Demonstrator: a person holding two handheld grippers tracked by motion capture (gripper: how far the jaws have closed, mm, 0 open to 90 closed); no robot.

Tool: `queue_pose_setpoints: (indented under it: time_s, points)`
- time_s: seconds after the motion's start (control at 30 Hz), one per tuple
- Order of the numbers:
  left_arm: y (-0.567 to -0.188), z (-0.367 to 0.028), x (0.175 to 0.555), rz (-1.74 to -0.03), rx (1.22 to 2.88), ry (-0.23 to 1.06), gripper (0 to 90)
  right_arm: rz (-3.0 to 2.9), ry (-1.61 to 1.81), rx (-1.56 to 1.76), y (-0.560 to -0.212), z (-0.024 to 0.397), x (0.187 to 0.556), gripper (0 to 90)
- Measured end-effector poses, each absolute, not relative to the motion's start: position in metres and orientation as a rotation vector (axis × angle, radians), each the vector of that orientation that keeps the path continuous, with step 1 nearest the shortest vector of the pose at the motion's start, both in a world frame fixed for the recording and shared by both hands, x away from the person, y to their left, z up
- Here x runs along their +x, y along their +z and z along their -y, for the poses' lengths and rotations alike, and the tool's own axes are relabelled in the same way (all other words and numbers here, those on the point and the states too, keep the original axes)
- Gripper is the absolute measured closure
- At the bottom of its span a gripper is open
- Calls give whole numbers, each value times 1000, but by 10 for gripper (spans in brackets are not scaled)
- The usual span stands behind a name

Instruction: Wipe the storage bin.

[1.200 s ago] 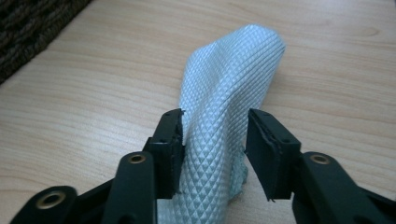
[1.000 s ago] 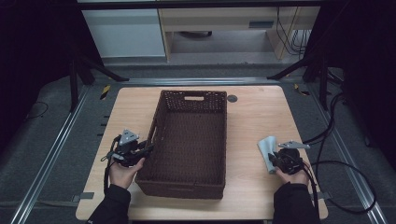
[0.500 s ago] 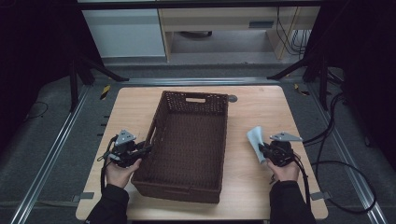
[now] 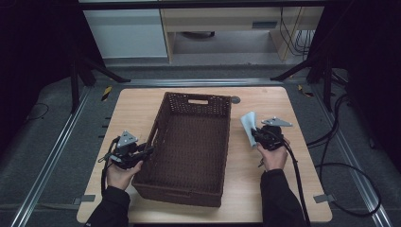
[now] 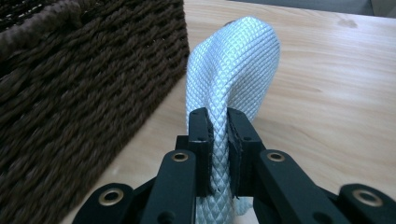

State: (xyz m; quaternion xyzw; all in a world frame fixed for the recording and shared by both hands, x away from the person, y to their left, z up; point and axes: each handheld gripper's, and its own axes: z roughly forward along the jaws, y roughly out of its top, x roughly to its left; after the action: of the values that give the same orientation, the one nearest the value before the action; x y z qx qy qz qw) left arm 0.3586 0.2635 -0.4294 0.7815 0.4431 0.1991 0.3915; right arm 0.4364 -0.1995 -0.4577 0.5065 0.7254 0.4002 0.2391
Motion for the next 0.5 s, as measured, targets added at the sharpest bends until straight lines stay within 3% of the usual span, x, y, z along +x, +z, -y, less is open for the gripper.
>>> queue_pose_setpoints:
  time_s: [0.5]
  points:
    - [-430, -263, 360, -1125, 1976, 500, 682, -2067, 1098, 1436, -497, 164, 474, 820]
